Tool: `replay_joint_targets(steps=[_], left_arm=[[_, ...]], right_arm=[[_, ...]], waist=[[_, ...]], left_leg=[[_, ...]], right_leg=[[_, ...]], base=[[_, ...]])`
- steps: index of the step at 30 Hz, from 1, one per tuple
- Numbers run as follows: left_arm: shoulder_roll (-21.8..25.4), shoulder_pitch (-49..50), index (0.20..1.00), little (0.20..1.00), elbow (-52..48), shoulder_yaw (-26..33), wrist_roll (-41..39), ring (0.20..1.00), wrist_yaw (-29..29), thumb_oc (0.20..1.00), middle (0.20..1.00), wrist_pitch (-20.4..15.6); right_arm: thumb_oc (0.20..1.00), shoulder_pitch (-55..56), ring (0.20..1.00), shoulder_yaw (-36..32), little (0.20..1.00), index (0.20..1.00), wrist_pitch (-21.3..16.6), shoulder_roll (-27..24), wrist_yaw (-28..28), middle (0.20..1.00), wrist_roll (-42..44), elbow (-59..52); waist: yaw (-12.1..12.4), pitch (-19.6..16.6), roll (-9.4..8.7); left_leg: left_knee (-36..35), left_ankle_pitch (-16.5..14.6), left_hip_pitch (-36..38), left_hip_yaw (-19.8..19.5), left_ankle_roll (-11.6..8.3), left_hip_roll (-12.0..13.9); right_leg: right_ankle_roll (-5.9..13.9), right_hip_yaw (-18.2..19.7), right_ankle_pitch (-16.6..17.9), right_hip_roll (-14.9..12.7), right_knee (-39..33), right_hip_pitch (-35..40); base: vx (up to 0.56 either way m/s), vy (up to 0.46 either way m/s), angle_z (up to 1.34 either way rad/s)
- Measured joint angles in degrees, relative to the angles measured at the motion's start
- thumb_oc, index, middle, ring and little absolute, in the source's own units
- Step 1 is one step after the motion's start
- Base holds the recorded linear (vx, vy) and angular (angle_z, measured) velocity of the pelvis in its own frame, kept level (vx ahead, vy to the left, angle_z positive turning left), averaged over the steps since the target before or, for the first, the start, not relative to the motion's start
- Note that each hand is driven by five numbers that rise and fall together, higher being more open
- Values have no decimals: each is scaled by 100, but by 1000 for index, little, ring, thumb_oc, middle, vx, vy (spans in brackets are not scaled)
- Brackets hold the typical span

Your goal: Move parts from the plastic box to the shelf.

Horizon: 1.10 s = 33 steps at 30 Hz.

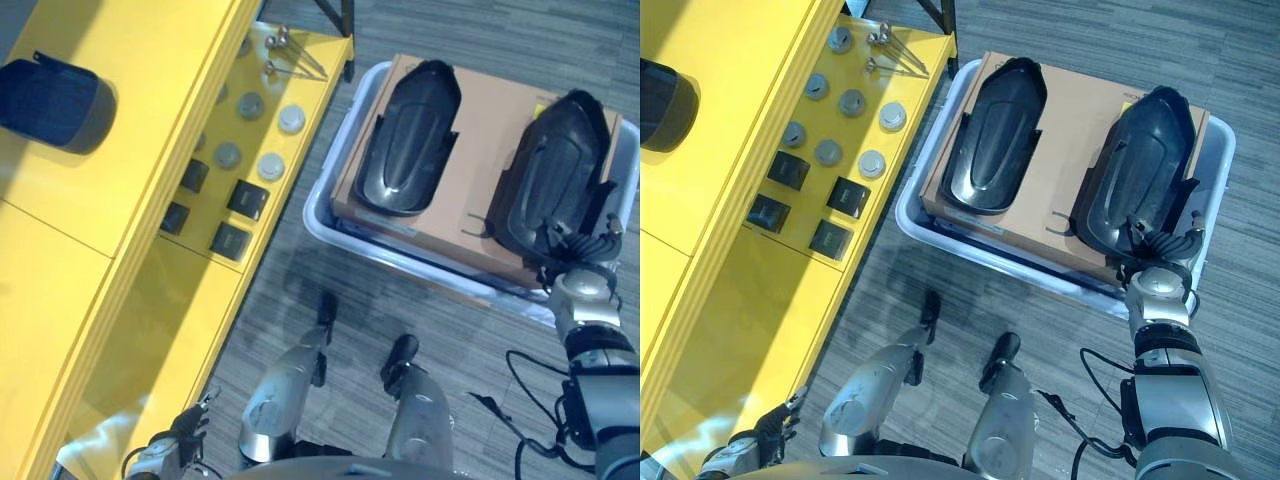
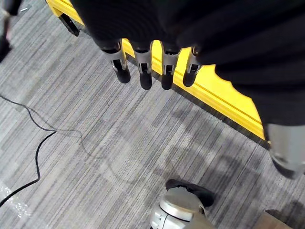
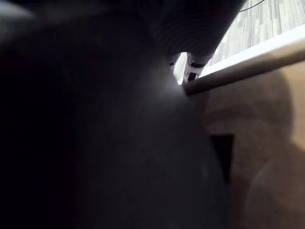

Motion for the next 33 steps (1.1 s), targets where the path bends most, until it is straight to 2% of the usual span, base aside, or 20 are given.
replay_joint_targets(steps=[1,2,3,4,19,24,25,27,28,31,32,33], left_arm=[[-1,0,1000,1000,0,-4,0,1000,-56,1000,1000,1],[0,0,1000,1000,-5,-26,0,1000,-61,1000,1000,2],[0,0,1000,1000,-18,-41,0,1000,-62,1000,1000,2],[0,-1,1000,1000,-20,-44,0,1000,-62,1000,1000,2],[1,-33,1000,1000,-252,-152,-187,1000,-70,1000,1000,-83],[4,-22,1000,1000,-707,-95,-566,1000,-90,1000,1000,-121],[33,32,1000,1000,-946,102,-729,1000,-171,1000,1000,-188],[124,25,1000,1000,-1370,144,-835,1000,-186,1000,1000,-171],[131,183,1000,1000,-1862,326,-906,1000,-200,1000,1000,-149],[416,334,1000,1000,-3407,324,-1008,1000,-131,1000,1000,8],[661,427,1000,1000,-4210,322,-1054,1000,-98,1000,1000,62],[815,320,1000,1000,-4466,328,-1089,1000,-81,1000,1000,94]], right_arm=[[887,-30,887,12,887,887,64,17,7,887,0,9],[432,-32,432,41,432,432,73,36,20,432,-1,39],[285,-53,285,69,285,285,66,58,34,285,2,54],[200,-67,200,71,200,200,62,64,67,200,1,51],[200,-6,200,51,200,200,-80,84,124,200,227,266],[200,499,200,-249,200,200,-208,410,65,200,671,-15],[200,850,200,-338,200,200,-281,635,5,200,715,-269],[200,1185,200,-526,200,200,-323,808,-134,200,711,-722],[200,1533,200,-699,200,200,-322,917,-280,200,707,-1269],[200,2277,200,-868,200,200,-332,1006,-399,200,652,-2439],[200,2586,200,-902,200,200,-355,1083,-445,200,599,-2922],[200,2616,200,-884,200,200,-394,1119,-445,200,484,-3008]], waist=[[-2,31,-21],[1,40,-29],[5,43,-36],[1,53,-50],[-70,101,-108],[-53,109,-171],[-31,-1,-272],[-85,-127,-364],[-105,-176,-382],[-155,-404,-494],[-159,-711,-593],[-226,-983,-676]], left_leg=[[13,0,0,-18,-2,10],[24,0,-5,-34,-2,11],[49,-5,-38,-59,-6,14],[78,-7,-84,-73,-8,20],[196,37,-143,-134,-36,88],[190,-65,276,-139,4,122],[180,-139,439,-122,-4,144],[136,-191,538,-102,-19,164],[85,-191,669,-84,-17,188],[73,-284,1036,21,12,207],[40,-351,1169,58,18,207],[20,-397,1203,102,20,209]], right_leg=[[10,-13,-42,3,37,-2],[7,-13,-62,2,70,-12],[-13,-16,-82,-1,107,-41],[-33,-23,-95,-1,140,-80],[-152,-99,-150,21,354,-131],[-135,-121,-207,62,249,340],[-166,-103,-218,108,139,531],[-162,-123,-179,137,-1,661],[-139,-133,-129,191,-157,840],[-44,-104,5,255,-482,1303],[-4,-69,58,302,-694,1497],[-16,-32,67,309,-778,1517]], base=[[-7,-19,3],[-7,-20,5],[-2,-14,4],[2,-15,5],[6,-21,2],[75,-44,-1],[125,-29,-10],[103,-19,-5],[120,-19,-7],[112,-8,-12],[74,11,-21],[95,20,-23]])
